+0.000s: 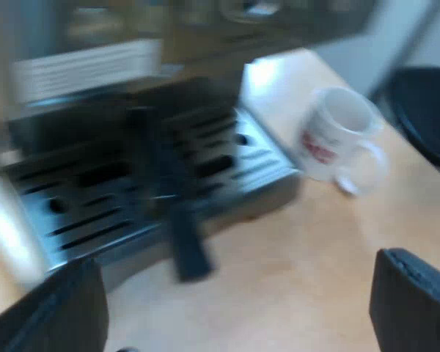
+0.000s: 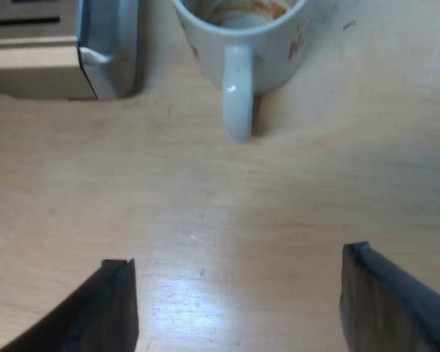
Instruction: Remove mug from coffee machine
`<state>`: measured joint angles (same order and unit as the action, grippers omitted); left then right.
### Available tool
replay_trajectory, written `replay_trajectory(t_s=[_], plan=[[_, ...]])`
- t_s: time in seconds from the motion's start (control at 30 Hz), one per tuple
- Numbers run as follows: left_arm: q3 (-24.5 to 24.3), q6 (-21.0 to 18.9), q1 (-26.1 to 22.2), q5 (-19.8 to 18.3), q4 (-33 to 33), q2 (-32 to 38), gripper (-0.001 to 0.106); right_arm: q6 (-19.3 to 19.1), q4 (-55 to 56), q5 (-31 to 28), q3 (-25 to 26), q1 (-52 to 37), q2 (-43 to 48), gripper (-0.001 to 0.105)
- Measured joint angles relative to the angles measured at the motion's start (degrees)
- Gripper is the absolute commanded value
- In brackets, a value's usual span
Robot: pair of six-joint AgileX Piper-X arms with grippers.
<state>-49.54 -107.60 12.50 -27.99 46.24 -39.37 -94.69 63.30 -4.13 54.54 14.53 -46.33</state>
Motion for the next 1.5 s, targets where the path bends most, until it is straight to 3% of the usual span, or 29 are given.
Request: replay_trajectory(t_s=[0.1,0.27,0.4,0.57,0.87,1.0,1.17,1.33,1.5], plan=[[0.00,0.91,-5.62,-0.69,3.02,0.00,0.079,0.00,-1.00,0.00,0.00,-1.39,-1.85,0.061],[0.00,2.77,-7.78,0.08,5.12,0.53,0.079,-3.14,-2.71,1.86,0.00,-6.90,-2.34,0.061],[0.00,3.89,-7.78,5.30,8.44,2.09,0.079,-6.32,-2.15,2.56,0.00,-12.81,-2.34,0.061],[0.00,4.83,-7.78,12.24,11.85,3.71,0.079,-11.07,-2.69,1.23,0.00,-13.58,0.18,0.061],[0.00,5.78,-7.78,19.36,16.83,8.76,0.079,-12.20,-1.38,-0.51,0.00,-13.58,5.19,0.061],[0.00,5.76,-7.78,19.68,18.45,11.45,0.079,-12.37,0.90,-0.51,0.00,-13.58,8.22,0.061],[0.00,5.84,-7.78,19.83,19.82,20.23,0.079,-12.72,3.01,-0.39,0.00,-13.58,13.05,0.061],[0.00,5.84,-7.78,16.03,20.76,27.71,0.079,-12.80,4.61,0.12,0.11,-13.58,19.81,0.061],[0.00,5.89,-7.78,15.33,24.46,34.98,0.079,-12.80,7.96,0.12,0.08,-13.58,26.74,0.061]])
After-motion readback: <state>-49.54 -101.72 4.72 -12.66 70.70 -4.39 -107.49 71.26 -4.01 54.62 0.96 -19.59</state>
